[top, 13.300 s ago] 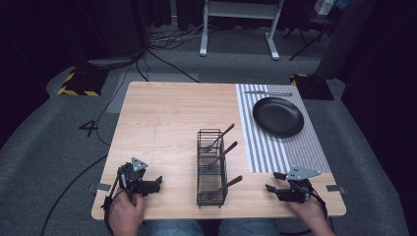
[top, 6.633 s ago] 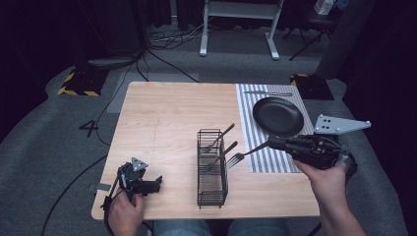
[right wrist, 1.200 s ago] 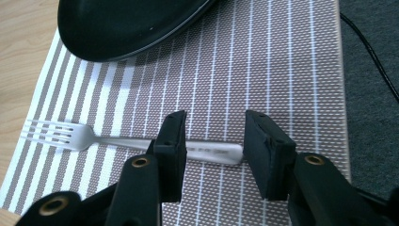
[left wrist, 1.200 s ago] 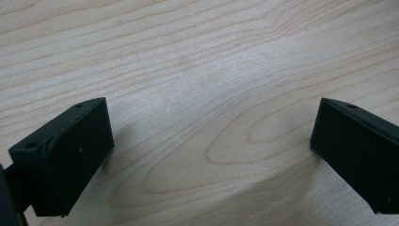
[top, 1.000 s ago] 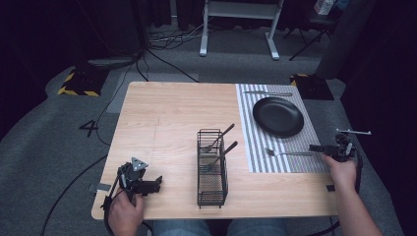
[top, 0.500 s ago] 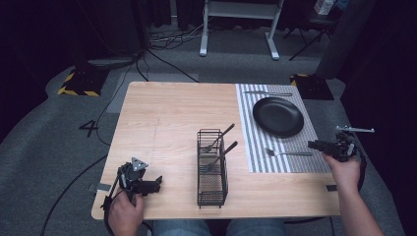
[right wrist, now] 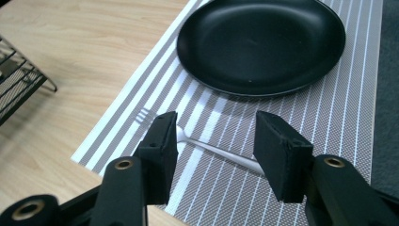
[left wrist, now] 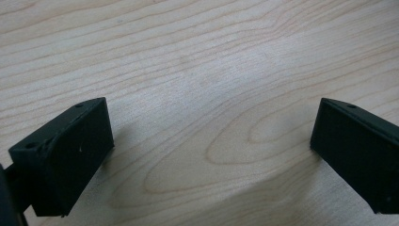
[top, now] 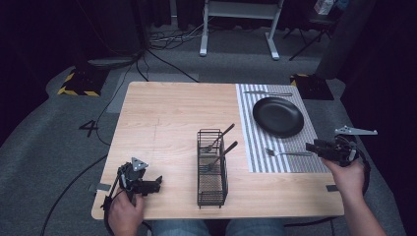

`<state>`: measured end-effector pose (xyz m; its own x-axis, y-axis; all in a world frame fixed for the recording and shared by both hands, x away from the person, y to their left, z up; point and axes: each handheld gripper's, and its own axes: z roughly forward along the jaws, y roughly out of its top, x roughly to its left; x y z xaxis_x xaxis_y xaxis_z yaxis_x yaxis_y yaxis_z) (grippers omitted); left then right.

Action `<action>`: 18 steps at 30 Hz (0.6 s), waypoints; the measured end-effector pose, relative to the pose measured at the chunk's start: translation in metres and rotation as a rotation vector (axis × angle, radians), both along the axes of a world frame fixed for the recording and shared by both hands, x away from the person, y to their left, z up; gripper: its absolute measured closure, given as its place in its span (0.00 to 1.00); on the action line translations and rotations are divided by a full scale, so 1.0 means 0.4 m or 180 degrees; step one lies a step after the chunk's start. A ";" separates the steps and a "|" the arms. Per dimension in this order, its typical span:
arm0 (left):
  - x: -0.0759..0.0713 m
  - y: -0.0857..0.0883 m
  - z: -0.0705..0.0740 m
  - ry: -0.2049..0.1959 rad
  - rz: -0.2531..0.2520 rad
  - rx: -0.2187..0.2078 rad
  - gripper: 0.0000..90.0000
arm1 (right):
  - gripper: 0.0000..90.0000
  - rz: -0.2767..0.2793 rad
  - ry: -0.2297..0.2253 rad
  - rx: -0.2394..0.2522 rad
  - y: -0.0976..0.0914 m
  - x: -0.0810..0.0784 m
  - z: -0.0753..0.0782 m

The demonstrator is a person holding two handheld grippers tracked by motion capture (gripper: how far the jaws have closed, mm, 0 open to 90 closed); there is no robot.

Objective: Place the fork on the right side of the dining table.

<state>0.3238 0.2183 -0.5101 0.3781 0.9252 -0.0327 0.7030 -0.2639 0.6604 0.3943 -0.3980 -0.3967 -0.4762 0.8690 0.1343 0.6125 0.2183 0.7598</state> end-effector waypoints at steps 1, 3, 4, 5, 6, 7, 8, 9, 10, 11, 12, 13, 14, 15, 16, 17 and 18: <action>0.000 0.000 0.000 0.0000 0.0000 0.0000 0.00 | 0.55 0.0042 -0.0015 -0.0053 0.015 -0.013 0.011; 0.000 0.000 0.000 0.0000 0.0000 0.0000 0.00 | 0.54 0.0101 -0.0013 -0.0031 0.026 -0.023 0.020; 0.000 0.000 0.000 0.0000 0.0000 0.0000 0.00 | 0.54 0.0131 -0.0017 -0.0021 0.033 -0.029 0.025; 0.000 0.000 0.000 0.0000 0.0000 0.0000 0.00 | 0.53 0.0159 -0.0014 -0.0002 0.041 -0.035 0.030; 0.000 0.000 0.000 0.0000 0.0000 0.0000 0.00 | 0.53 0.0192 -0.0013 0.0011 0.049 -0.040 0.034; 0.000 0.000 0.000 -0.0001 0.0000 0.0000 0.00 | 0.52 0.0242 -0.0026 0.0031 0.058 -0.045 0.038; 0.000 0.000 0.000 -0.0001 0.0000 0.0000 0.00 | 0.51 0.0274 -0.0024 0.0036 0.068 -0.050 0.041; 0.000 0.000 0.000 0.0000 0.0000 0.0000 0.00 | 0.50 0.0317 -0.0010 0.0016 0.082 -0.056 0.045; 0.000 0.000 0.000 -0.0001 -0.0001 0.0001 0.00 | 0.50 0.0345 -0.0012 -0.0006 0.090 -0.059 0.046; 0.000 0.000 0.000 0.0000 0.0000 0.0001 0.00 | 0.49 0.0374 -0.0010 -0.0036 0.102 -0.063 0.047; 0.000 0.000 0.000 -0.0001 0.0000 0.0001 0.00 | 0.49 0.0414 -0.0023 -0.0070 0.112 -0.067 0.047; 0.000 0.000 0.000 -0.0001 0.0000 0.0000 0.00 | 0.48 0.0449 -0.0023 -0.0074 0.122 -0.070 0.046; 0.000 0.000 0.000 -0.0001 0.0000 0.0000 0.00 | 0.47 0.0483 -0.0016 -0.0063 0.130 -0.072 0.045; 0.000 0.000 0.000 -0.0001 -0.0001 0.0002 0.00 | 0.46 0.0513 0.0001 -0.0057 0.140 -0.074 0.043; 0.000 0.000 0.000 -0.0001 -0.0001 0.0001 0.00 | 0.46 0.0530 0.0014 -0.0054 0.146 -0.075 0.042; 0.000 0.000 0.000 -0.0001 0.0000 0.0002 0.00 | 0.46 0.0554 0.0013 -0.0067 0.153 -0.076 0.041; 0.000 0.000 0.000 -0.0001 -0.0001 0.0002 0.00 | 0.45 0.0576 0.0015 -0.0082 0.161 -0.077 0.040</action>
